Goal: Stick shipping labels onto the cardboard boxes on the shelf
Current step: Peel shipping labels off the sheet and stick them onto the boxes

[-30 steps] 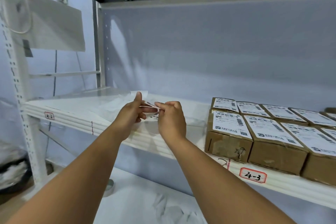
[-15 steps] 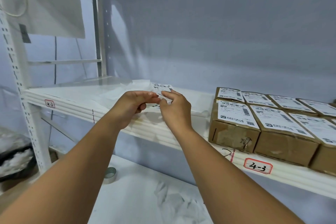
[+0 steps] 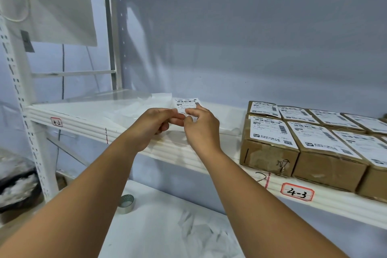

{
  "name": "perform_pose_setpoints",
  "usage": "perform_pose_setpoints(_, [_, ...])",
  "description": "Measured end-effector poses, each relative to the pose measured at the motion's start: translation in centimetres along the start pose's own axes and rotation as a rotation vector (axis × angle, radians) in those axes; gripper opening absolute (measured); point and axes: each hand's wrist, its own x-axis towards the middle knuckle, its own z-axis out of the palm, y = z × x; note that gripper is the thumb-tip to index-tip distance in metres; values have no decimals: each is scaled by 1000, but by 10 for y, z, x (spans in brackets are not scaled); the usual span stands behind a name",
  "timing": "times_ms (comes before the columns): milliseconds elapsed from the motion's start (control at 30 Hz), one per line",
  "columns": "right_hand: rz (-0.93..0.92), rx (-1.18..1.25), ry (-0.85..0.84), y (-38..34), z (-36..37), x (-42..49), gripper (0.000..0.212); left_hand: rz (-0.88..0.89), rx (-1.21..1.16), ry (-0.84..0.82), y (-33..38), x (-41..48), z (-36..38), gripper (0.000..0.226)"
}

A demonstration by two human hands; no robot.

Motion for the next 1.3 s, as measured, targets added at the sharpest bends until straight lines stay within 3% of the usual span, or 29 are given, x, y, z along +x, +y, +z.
perform_pose_setpoints(367, [22, -16, 2, 0, 0, 1, 32, 62, 51, 125, -6, 2, 13, 27])
perform_pose_setpoints(633, [32, 12, 36, -1, 1, -1, 22, 107, 29, 87, -5, -1, 12, 22])
perform_pose_setpoints(767, [2, -51, -45, -1, 3, -1, 9, 100, 27, 85, -3, -1, 12, 23])
perform_pose_setpoints(867, [9, 27, -52, -4, 0, -2, 12, 101, 20, 78, -5, 0, 11, 15])
perform_pose_setpoints(1033, [51, 103, -30, -3, -5, -3, 15, 101, 146, 59, -5, -2, 12, 21])
perform_pose_setpoints(1300, [88, 124, -33, -4, -3, -2, 14, 113, 95, 37, -6, -3, 9, 17])
